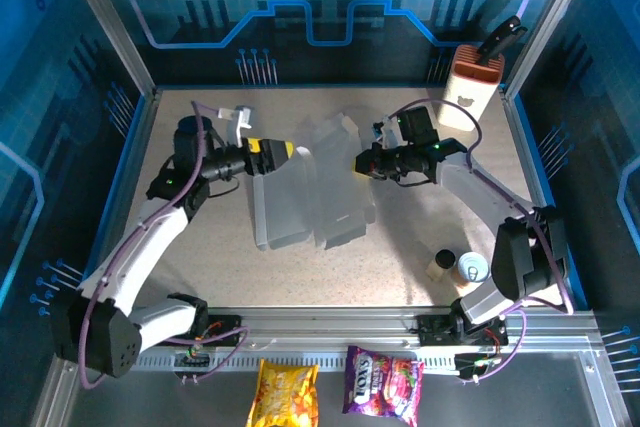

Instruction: Fold the paper box

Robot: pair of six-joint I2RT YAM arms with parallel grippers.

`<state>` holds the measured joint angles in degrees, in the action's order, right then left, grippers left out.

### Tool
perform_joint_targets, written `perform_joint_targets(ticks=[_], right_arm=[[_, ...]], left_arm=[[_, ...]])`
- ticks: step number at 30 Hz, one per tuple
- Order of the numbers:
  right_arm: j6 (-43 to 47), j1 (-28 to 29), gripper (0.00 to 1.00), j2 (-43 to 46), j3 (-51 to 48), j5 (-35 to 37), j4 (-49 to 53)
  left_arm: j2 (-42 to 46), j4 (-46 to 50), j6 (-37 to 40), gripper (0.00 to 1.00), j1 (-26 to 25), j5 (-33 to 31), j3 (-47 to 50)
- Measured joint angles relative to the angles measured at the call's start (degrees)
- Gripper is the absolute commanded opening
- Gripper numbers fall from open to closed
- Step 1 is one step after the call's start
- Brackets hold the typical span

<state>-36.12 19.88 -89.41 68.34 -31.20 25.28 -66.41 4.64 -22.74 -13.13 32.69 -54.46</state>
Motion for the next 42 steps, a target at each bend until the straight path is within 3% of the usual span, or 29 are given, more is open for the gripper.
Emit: perform_joint_targets(ticks=[9,18,32,42], right_arm=[[5.8,0.3,0.00,-2.3,0.6,8.4,6.8],[9.6,5.5,0.01,-6.4,7.6,21.4,16.0],[11.8,13.5,0.02,-13.8,19.0,35.3,25.9],[11.8,17.9,0.02,-17.7,25.7,39.0,30.0]], left_arm=[[-4.3,-1.2,-4.1,0.75,-6.4,-6.3,8.8],[-12.6,-3.7,-8.0,0.59,-8.7,-9.5,14.5],[-27.8,-8.6,-10.9,0.33,-9.9,-8.0,15.3],[-30.0,-11.5,-11.5,0.26,-9.8,-5.4,15.1]])
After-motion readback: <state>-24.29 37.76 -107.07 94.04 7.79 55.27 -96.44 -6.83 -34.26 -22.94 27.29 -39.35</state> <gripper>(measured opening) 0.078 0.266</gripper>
